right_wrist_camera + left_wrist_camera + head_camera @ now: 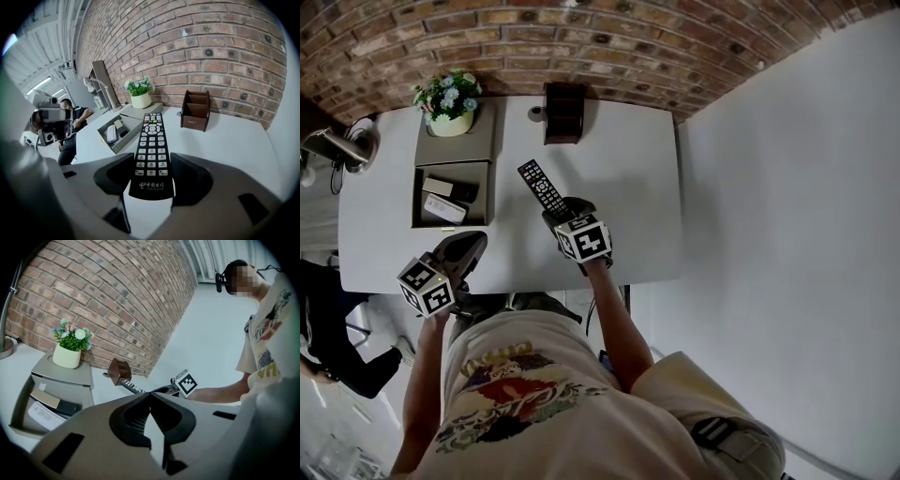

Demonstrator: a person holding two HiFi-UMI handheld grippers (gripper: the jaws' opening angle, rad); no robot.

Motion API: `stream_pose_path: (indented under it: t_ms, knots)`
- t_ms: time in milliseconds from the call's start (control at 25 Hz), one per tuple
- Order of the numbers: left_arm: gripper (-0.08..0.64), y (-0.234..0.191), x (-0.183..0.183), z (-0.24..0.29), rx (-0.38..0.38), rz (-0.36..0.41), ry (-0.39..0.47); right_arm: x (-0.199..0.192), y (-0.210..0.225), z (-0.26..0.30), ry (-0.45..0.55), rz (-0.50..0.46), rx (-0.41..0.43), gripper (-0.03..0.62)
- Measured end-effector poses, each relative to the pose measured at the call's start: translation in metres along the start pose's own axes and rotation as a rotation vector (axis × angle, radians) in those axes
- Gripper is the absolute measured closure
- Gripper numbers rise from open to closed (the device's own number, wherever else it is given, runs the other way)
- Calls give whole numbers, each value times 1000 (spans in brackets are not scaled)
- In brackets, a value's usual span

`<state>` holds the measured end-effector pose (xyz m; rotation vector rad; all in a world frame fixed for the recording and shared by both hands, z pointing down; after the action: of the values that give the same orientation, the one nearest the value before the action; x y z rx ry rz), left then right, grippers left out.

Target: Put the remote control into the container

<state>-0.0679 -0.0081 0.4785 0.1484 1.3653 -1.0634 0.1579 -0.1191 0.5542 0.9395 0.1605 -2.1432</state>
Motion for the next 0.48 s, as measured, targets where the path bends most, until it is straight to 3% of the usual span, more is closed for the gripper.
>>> stream_pose_path:
  t_ms: [480]
  knots:
    - [555,-25,8,-23,1,-11,35,30,-36,13,-9,-73,23,347]
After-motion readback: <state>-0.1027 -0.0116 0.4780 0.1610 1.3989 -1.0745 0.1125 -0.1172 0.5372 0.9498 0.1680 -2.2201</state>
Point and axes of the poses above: the fingertips, and each gripper's own axes: z forward along the fingers, y to its right, x out of its top, the point moved 7 cm from there along -z, backward along the fingers
